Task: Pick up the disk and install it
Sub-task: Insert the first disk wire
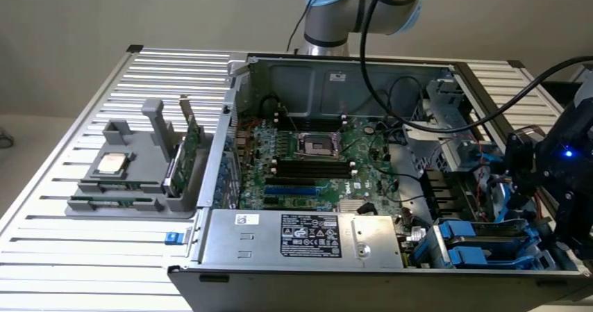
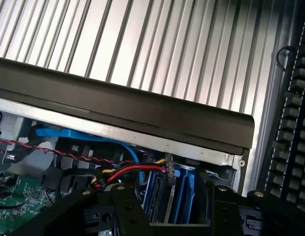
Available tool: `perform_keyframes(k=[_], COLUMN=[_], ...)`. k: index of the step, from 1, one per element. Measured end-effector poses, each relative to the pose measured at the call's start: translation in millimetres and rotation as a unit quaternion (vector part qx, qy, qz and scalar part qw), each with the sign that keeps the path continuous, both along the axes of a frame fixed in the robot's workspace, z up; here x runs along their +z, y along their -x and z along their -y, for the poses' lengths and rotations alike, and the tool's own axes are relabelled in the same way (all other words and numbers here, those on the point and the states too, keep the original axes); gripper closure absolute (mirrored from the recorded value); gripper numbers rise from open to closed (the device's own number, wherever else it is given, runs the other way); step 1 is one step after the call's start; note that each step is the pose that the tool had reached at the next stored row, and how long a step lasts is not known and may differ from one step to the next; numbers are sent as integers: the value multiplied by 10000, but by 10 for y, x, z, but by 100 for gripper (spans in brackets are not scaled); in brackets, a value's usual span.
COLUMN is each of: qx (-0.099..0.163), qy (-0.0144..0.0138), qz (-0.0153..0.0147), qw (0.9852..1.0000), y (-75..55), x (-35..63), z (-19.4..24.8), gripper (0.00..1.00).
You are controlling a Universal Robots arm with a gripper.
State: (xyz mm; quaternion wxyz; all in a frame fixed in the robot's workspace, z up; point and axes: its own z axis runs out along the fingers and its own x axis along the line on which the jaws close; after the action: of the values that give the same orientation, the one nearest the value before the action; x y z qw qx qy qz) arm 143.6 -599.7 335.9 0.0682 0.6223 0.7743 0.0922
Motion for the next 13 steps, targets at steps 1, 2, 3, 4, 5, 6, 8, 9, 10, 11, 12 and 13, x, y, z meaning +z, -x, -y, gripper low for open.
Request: perform_keyframes(k=[1, 2, 3, 4, 5, 6, 8, 9, 10, 11, 12, 13], qx=[-2, -4, -6, -8, -12, -16, -30, -41, -55, -69, -83, -98], qy=[0, -1, -1, -1, -1, 0, 0, -1, -1, -1, 0, -1], qz=[-5, -11, -18, -27, -38, -51, -80, -96, -113, -130, -146, -162], qw=[10000, 10000, 10000, 10000, 10000, 10000, 10000, 9999, 9999, 9999, 9999, 9998], y=[-9, -20, -30, -38, -46, -52, -60, -62, -64, -65, -66, -67], x=[0, 0, 0, -1, -1, 0, 1, 0, 0, 0, 0, 0], z=[-5, -12, -17, -20, -23, -26, -35, -39, -45, -49, -54, -59], gripper=[43, 43, 43, 43, 43, 43, 43, 43, 43, 43, 43, 45])
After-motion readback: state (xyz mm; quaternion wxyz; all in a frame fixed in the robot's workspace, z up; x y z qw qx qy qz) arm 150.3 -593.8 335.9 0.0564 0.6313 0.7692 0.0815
